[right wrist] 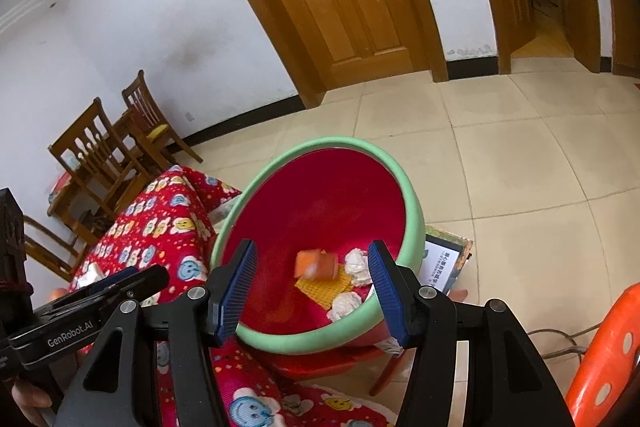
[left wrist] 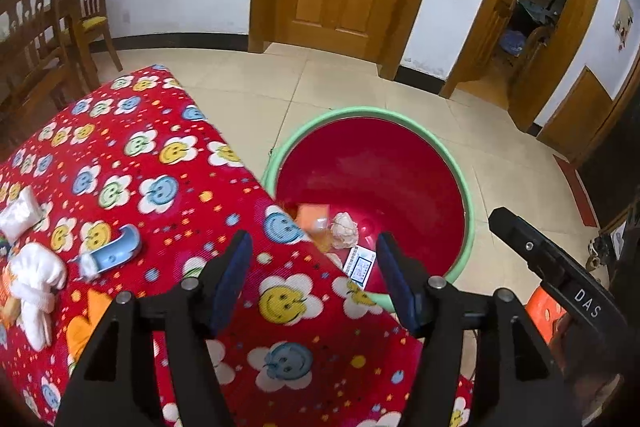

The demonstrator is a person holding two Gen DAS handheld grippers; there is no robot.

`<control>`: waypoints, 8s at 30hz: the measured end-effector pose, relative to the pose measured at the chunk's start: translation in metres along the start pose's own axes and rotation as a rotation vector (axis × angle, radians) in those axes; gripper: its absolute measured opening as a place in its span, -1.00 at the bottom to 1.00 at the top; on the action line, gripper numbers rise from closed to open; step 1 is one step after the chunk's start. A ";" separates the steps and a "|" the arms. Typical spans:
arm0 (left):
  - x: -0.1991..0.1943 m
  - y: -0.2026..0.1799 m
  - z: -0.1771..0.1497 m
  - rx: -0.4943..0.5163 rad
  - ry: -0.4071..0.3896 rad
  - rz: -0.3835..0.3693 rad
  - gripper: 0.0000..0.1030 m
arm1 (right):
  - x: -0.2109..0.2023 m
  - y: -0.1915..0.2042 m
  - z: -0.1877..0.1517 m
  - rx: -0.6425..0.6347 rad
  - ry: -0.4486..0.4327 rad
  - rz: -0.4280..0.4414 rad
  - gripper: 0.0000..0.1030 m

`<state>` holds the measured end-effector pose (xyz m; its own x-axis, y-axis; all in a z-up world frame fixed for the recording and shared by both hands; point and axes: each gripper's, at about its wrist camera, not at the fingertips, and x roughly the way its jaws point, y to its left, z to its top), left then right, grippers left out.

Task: Collect trash
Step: 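Open both grippers to drop the boxes into the bin, then move both tools back over the table toward the remaining trash, then grasp the white cloth with the left gripper while the right grasps the orange bow-shaped bag, then carry the white cloth and orange bag over the red bin, then open the right gripper to drop the orange bag while the left releases the cloth, then move both tools back over the table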

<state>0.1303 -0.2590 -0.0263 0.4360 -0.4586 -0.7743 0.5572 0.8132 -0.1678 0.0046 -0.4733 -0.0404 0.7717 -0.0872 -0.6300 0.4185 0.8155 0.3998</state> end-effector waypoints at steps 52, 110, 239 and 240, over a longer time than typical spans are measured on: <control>-0.036 0.192 -0.055 -0.328 0.009 0.319 -0.13 | 0.016 0.123 -0.038 -0.208 0.107 0.139 0.22; -0.129 0.251 -0.134 -0.545 -0.091 0.368 -0.56 | 0.075 0.254 -0.126 -0.526 0.345 0.256 -0.30; -0.068 0.090 -0.022 -0.148 -0.114 0.169 0.11 | 0.019 0.079 -0.020 -0.132 0.125 0.122 -0.08; -0.071 0.095 -0.023 -0.156 -0.116 0.177 0.11 | 0.019 0.084 -0.021 -0.139 0.128 0.126 -0.08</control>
<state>0.1362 -0.1410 -0.0014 0.6002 -0.3353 -0.7262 0.3535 0.9256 -0.1352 0.0447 -0.3950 -0.0329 0.7433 0.0862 -0.6634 0.2456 0.8872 0.3905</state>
